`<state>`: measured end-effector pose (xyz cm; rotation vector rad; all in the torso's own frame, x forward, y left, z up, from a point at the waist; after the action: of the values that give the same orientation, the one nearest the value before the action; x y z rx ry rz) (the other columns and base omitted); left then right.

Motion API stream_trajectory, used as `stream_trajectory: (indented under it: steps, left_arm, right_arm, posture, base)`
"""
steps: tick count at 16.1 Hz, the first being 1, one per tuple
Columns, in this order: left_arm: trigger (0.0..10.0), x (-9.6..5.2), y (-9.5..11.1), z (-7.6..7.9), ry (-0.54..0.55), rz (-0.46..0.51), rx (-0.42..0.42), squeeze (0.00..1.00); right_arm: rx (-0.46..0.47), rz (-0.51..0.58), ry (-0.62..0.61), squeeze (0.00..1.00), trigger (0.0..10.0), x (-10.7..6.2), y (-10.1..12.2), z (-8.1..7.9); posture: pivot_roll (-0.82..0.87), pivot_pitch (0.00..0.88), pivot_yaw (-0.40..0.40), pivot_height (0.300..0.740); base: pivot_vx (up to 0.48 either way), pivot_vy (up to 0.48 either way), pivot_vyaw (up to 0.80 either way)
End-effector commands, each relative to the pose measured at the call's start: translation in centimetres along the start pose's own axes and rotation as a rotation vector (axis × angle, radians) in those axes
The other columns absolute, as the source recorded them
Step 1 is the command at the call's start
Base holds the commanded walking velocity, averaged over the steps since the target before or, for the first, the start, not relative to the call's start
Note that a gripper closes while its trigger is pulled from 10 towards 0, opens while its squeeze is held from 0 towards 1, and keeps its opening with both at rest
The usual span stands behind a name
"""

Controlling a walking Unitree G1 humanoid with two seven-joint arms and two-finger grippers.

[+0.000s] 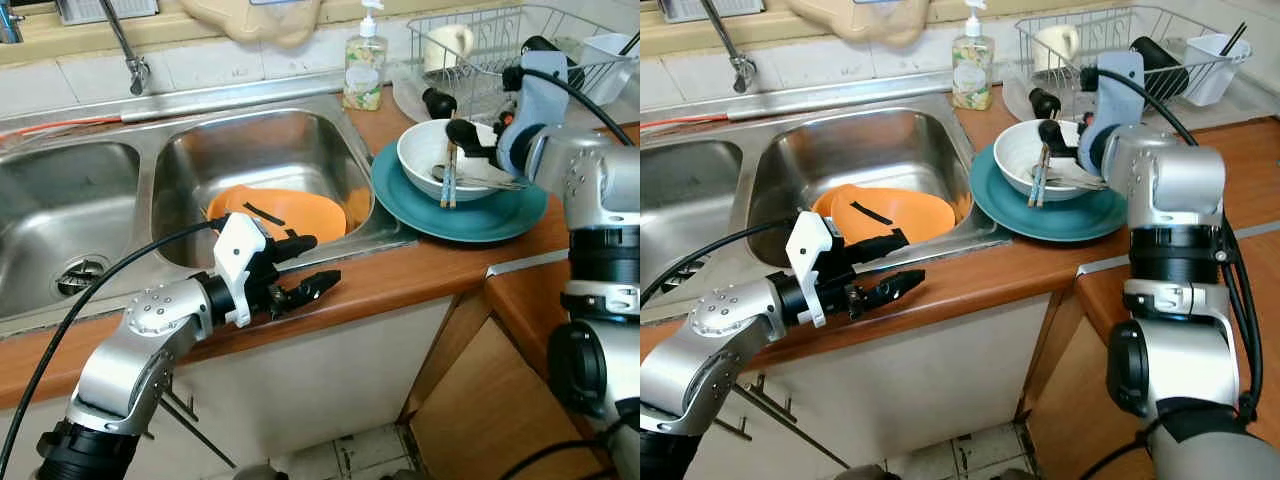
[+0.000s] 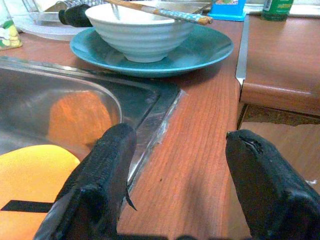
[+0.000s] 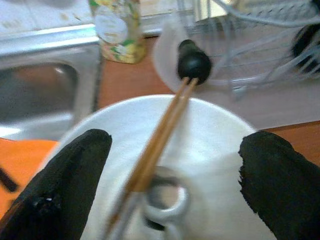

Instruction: Kitchen organization

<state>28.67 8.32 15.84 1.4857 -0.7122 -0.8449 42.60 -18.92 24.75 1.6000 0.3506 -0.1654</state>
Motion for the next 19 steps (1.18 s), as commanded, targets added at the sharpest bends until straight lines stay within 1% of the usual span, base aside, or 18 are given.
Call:
stream_trajectory:
  steps: [1,2,3,6,9,14,19]
  left_arm:
    - [10.0,-0.2,0.2,0.1,0.0,-0.007,0.026,0.0]
    - [10.0,-0.2,0.2,0.1,-0.001,-0.007,0.028,0.0]
    - [10.0,-0.2,0.2,0.2,-0.002,-0.006,0.028,0.0]
    - [10.0,-0.1,0.2,0.3,-0.008,-0.006,0.028,0.0]
    - [10.0,-0.2,0.1,0.5,-0.011,-0.009,0.027,0.0]
    - [10.0,-0.1,0.1,0.5,-0.01,-0.008,0.024,0.0]
    - [10.0,-0.2,0.1,0.4,-0.009,-0.011,0.025,0.0]
  right_arm:
    - [0.049,-0.012,0.065,0.0,6.7,0.1,0.3,-1.1]
    - [0.069,-0.024,0.094,0.0,3.0,0.2,0.1,-1.6]
    - [0.075,-0.035,0.106,0.0,0.1,0.2,-0.1,-1.8]
    - [0.074,-0.086,0.113,0.0,0.0,0.6,-1.0,-2.1]
    - [0.088,-0.134,0.095,0.0,0.0,0.8,-1.8,-1.9]
    - [0.103,-0.148,0.11,0.0,0.0,0.9,-2.1,-2.3]
    - [0.117,-0.157,0.109,0.0,0.0,1.0,-2.4,-2.2]
  posture:
    - [-0.02,0.0,0.043,0.74]
    - [-0.02,0.0,0.042,0.74]
    - [-0.02,0.0,0.042,0.74]
    - [-0.02,0.0,0.041,0.74]
    - [-0.02,0.0,0.038,0.74]
    - [-0.02,0.0,0.037,0.74]
    - [-0.02,0.0,0.039,0.74]
  base:
    - [0.0,0.0,0.0]
    - [0.0,0.0,0.0]
    - [0.0,0.0,0.0]
    - [0.0,0.0,0.0]
    - [0.0,0.0,0.0]
    - [0.0,0.0,0.0]
    - [0.0,0.0,0.0]
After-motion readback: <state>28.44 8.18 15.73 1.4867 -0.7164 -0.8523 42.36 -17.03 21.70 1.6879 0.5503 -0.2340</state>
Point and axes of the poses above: a point about 5 cm out from each wrist's last joint towards the gripper, its own x axis pointing out of the wrist towards the gripper, its own y axis along the axis of the wrist's last joint, z = x × y, the point moved 5 cm from there along x, pointing out of the wrist towards the gripper, and after that the axes turned 1 degree about -x, right-handed, at the moved point
